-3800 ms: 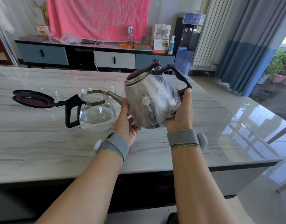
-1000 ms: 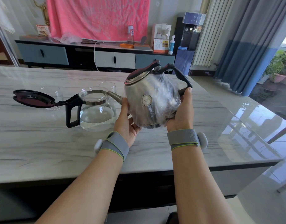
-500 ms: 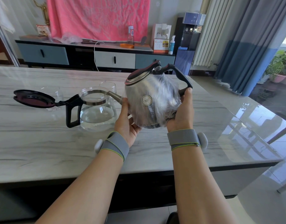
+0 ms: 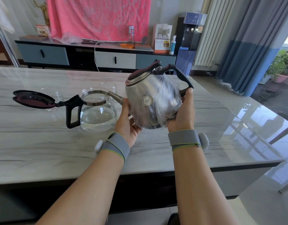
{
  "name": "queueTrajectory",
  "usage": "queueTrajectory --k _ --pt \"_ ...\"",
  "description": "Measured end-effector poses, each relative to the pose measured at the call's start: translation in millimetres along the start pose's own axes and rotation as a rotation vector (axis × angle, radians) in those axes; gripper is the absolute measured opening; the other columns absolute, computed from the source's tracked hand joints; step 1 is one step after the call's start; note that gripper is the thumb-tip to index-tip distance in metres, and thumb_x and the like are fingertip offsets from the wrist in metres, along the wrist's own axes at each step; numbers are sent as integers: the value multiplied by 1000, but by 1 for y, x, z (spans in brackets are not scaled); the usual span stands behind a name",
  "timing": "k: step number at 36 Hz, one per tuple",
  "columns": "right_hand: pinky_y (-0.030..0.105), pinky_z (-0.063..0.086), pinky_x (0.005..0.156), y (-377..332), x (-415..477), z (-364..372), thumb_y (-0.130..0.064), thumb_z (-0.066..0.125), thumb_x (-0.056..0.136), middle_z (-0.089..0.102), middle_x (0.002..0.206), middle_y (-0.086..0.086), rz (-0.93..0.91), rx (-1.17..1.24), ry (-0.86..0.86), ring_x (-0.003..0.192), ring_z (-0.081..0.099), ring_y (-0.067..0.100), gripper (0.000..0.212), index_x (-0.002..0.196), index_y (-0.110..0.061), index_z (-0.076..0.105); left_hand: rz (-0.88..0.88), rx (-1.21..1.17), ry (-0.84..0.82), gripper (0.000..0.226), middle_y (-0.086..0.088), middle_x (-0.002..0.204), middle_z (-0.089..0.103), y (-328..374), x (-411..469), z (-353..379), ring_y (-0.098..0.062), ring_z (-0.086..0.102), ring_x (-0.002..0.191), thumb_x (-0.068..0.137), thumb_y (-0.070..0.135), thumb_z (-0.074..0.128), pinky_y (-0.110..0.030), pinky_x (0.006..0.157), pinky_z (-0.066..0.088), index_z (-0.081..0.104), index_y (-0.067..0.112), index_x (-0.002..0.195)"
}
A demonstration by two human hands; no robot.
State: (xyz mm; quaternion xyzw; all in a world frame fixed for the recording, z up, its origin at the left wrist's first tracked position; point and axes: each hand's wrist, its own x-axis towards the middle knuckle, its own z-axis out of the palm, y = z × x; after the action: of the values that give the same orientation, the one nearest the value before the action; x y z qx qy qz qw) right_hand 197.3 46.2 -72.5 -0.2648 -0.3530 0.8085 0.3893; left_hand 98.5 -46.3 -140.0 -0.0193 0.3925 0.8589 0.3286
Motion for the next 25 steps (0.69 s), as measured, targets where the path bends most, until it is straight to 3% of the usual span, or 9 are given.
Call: queueTrajectory --k 9,12,19,25 --pt "29 58 65 -1 -1 0 -51 53 107 77 72 -11 -3 -1 6 73 74 10 40 81 -25 68 -2 -5 2 57 -11 92 75 0 -1 1 -20 75 74 81 63 69 -32 62 60 68 13 108" --pt "28 58 64 -1 0 0 -51 53 107 77 71 -12 -3 -14 12 71 74 8 39 82 -25 68 7 -2 2 59 -12 96 75 0 1 1 -22 75 79 80 64 69 -35 68 62 68 13 110" --pt "34 60 75 0 0 1 -52 55 106 79 74 -9 -2 -7 16 82 75 15 38 87 -23 71 11 -7 4 69 -14 100 75 -1 0 2 -26 74 89 65 66 74 -41 79 63 68 13 110" --pt "34 59 76 -2 -2 2 -49 54 107 77 71 -10 -4 4 10 78 74 13 40 80 -23 67 4 -6 11 61 -14 100 75 -1 1 0 -26 74 88 78 64 71 -38 72 62 68 13 110"
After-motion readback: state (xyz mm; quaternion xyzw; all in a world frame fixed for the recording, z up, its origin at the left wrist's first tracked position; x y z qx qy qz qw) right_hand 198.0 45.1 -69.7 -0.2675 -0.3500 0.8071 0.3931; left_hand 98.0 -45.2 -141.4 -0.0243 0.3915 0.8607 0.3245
